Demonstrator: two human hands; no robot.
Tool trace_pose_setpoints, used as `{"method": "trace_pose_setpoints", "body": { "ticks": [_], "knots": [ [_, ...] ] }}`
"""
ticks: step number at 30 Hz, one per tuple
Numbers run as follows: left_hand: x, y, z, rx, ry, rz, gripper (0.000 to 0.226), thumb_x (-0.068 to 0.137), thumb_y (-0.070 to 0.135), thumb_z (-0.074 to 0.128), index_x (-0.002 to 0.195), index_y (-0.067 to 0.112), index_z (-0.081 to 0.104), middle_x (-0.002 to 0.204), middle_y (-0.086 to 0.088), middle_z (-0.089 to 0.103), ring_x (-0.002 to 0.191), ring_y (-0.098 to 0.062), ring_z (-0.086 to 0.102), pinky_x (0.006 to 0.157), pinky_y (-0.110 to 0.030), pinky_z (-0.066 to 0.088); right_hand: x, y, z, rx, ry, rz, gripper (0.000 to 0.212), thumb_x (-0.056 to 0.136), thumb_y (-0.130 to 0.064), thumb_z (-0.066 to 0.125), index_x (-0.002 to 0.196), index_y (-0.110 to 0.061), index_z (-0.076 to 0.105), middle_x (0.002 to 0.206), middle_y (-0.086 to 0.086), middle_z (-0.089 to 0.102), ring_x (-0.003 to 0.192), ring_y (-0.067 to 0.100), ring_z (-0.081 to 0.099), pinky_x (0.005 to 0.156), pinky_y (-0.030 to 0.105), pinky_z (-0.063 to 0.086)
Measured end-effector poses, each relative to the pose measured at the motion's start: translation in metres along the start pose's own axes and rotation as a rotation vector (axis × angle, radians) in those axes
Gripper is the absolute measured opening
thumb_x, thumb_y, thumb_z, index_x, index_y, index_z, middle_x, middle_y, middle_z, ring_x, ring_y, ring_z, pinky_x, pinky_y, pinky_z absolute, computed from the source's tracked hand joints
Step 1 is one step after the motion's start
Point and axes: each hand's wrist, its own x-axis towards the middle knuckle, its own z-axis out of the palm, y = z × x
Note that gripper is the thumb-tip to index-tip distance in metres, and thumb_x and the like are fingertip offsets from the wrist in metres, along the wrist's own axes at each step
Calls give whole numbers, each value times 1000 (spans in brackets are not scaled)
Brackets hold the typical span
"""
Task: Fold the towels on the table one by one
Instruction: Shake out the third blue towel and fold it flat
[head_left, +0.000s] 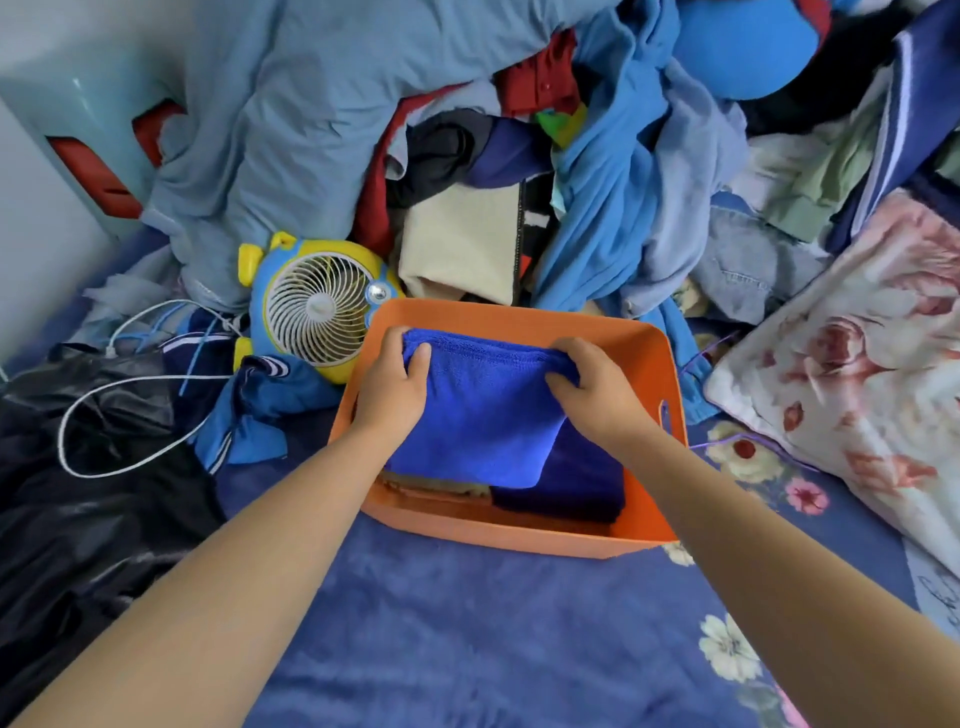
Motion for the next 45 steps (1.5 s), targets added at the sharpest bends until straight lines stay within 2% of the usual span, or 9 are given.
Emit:
{"method": "trace_pose_setpoints", "body": {
  "ticks": [3,7,15,20,22,26,31,38,45],
  "knots": [
    [23,-34,24,275,-32,-98,27,97,28,36,112,6,44,69,-1,46,65,-22,48,50,-28,26,27,27,32,54,-196,128,26,89,-2,45,113,0,53,102,12,57,89,20,49,76,29,41],
    [49,-70,54,485,-100,-194,31,98,29,31,115,5,42,102,-20,58,94,-35,53,67,-33,32,59,53,70,103,-302,301,24,87,-2,43,108,2,55,90,12,54,83,26,52,85,51,50],
    [95,-86,73,508,-10,-270,33,99,27,31,123,7,40,114,-20,57,107,-37,53,73,-38,36,121,75,107,263,-135,322,25,86,-2,47,108,1,58,89,13,57,81,23,52,72,38,49],
    [99,-86,96,344,115,-276,45,97,24,37,139,11,27,133,-19,45,118,-37,46,90,-42,39,126,92,126,9,-86,315,38,94,-15,42,129,-1,38,127,19,49,115,32,46,83,28,33],
    [88,-90,106,447,128,-172,48,95,21,40,140,9,28,137,-18,40,123,-35,41,96,-42,34,112,100,134,-82,-105,240,43,95,-14,39,135,-2,30,134,19,39,119,33,41,84,27,34],
    [60,-111,117,726,-141,151,42,96,25,36,133,5,38,144,-15,35,133,-28,32,105,-35,25,81,121,146,-353,-218,63,47,93,-4,33,139,-7,28,152,13,15,141,27,13,109,37,26],
    [53,-133,125,869,-555,-3,62,98,42,24,147,12,1,156,-8,-6,145,-22,-7,117,-39,4,71,135,157,-509,-452,57,51,99,-21,26,146,-13,7,155,6,-11,144,21,-7,116,35,15],
    [60,-119,120,921,-637,-85,63,98,41,25,147,15,-5,156,-6,-11,144,-22,-9,117,-41,6,76,127,155,-644,-537,94,56,99,-34,21,146,-18,-5,154,4,-18,144,21,-8,116,37,9],
    [40,-88,96,885,-580,-17,47,95,31,40,137,11,33,149,-10,24,139,-25,18,107,-40,29,53,112,124,-422,-521,160,53,98,-29,30,146,-15,10,156,3,-6,144,18,-3,114,39,18]
  ]
}}
